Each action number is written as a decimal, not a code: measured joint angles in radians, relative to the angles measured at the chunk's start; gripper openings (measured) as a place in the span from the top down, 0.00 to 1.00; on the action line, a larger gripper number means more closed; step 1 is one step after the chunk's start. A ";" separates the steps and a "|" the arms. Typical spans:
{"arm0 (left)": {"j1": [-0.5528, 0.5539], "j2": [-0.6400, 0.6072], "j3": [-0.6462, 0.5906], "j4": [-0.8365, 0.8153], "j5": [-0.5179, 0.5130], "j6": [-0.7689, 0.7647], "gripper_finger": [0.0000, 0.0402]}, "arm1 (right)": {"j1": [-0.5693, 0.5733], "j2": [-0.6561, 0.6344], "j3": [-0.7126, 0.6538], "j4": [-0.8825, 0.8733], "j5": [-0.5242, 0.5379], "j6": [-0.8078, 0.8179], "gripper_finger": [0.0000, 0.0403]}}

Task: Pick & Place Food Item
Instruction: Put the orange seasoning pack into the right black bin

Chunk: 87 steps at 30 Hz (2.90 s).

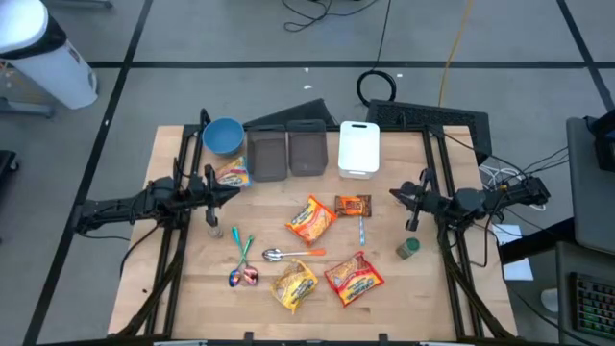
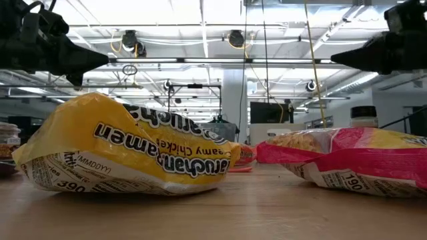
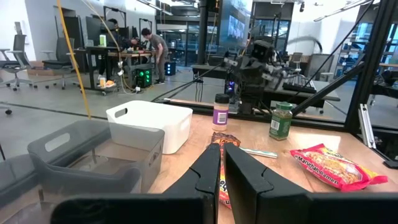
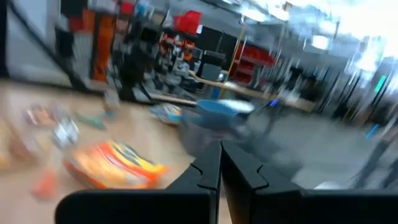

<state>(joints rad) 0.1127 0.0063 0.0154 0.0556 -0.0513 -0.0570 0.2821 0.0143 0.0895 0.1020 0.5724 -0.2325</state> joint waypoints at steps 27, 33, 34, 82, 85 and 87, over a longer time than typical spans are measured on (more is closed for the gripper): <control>-0.003 0.000 -0.001 0.195 0.007 -0.224 0.92 | 0.000 0.000 -0.001 0.424 0.008 0.715 0.99; -0.003 0.000 0.000 0.413 -0.104 -0.626 0.92 | 0.000 0.000 -0.001 0.436 0.071 0.733 0.99; -0.002 0.002 0.001 0.448 -0.142 -0.623 0.92 | 0.000 0.000 -0.001 0.443 0.065 0.735 0.99; -0.026 0.998 0.930 -0.060 0.096 -0.510 0.92 | -0.223 0.991 0.772 0.077 -0.425 0.454 0.99; -0.039 1.064 0.929 -0.001 0.152 -0.574 0.92 | -0.260 0.951 0.772 -0.007 -0.508 0.474 0.99; -0.047 1.100 0.928 0.062 0.174 -0.609 0.92 | -0.288 0.921 0.772 -0.062 -0.576 0.519 0.97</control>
<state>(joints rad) 0.0661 1.1059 0.9436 0.1176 0.1227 -0.6662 -0.0060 0.9350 0.8612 0.0399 -0.0035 0.2864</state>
